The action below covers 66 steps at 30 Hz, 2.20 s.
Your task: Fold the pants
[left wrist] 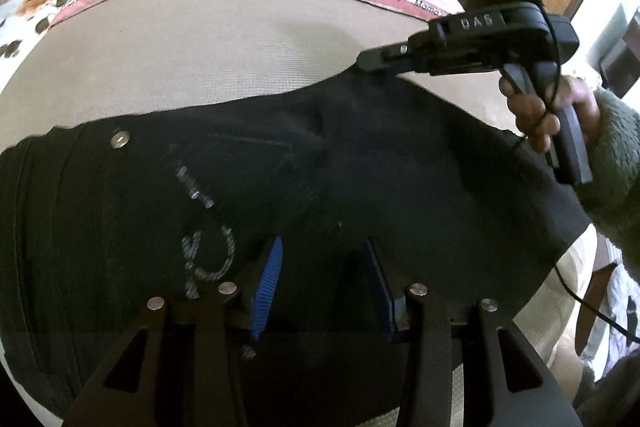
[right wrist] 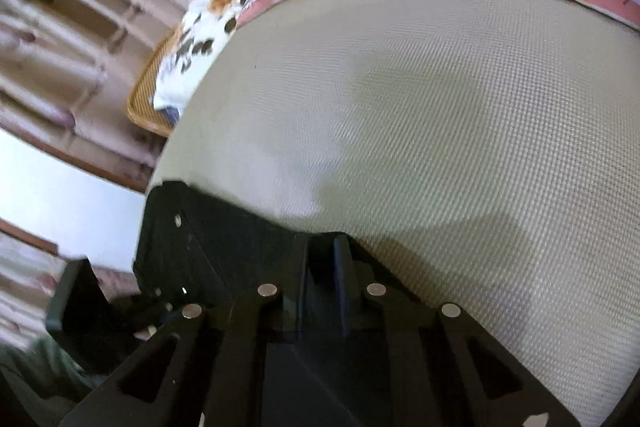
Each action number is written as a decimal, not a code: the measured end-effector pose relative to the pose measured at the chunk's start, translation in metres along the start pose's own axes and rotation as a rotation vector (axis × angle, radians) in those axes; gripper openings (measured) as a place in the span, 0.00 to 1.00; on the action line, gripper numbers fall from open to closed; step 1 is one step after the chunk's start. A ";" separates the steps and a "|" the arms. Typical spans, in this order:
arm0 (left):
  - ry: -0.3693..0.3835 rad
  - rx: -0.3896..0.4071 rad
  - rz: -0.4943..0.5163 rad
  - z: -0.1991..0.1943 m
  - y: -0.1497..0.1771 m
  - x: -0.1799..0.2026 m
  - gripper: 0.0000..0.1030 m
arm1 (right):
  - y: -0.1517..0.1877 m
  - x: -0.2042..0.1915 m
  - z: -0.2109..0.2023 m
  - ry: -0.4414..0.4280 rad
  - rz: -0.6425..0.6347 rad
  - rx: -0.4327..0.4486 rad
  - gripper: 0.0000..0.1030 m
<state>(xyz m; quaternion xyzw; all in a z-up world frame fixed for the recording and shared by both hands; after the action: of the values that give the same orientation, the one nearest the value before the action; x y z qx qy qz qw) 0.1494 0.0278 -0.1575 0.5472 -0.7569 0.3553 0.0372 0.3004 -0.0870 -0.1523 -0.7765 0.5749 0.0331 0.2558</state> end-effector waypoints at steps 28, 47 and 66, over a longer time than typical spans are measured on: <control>0.185 0.006 0.183 0.075 -0.090 0.103 0.45 | 0.135 0.090 -0.131 0.423 0.240 0.223 0.28; 0.080 -0.005 0.151 0.091 -0.097 0.081 0.45 | 0.142 0.126 -0.138 0.533 0.320 0.305 0.26; -0.013 -0.051 0.152 0.068 -0.058 0.084 0.47 | 0.216 0.177 -0.196 0.611 0.509 0.351 0.34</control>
<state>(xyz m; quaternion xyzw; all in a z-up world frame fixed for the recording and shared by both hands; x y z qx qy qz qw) 0.1882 -0.0870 -0.1416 0.4893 -0.8053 0.3343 0.0190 0.1161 -0.3726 -0.1214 -0.5290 0.7942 -0.2345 0.1856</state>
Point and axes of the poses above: each gripper's, at about its wrist camera, not at the fingertips, and z roughly the way its jaws point, x to its right, y to its underside, the point moved 7 cm from there along z, roughly the way its jaws point, and after that the axes turned 11 degrees about y, right-handed, at the moved point
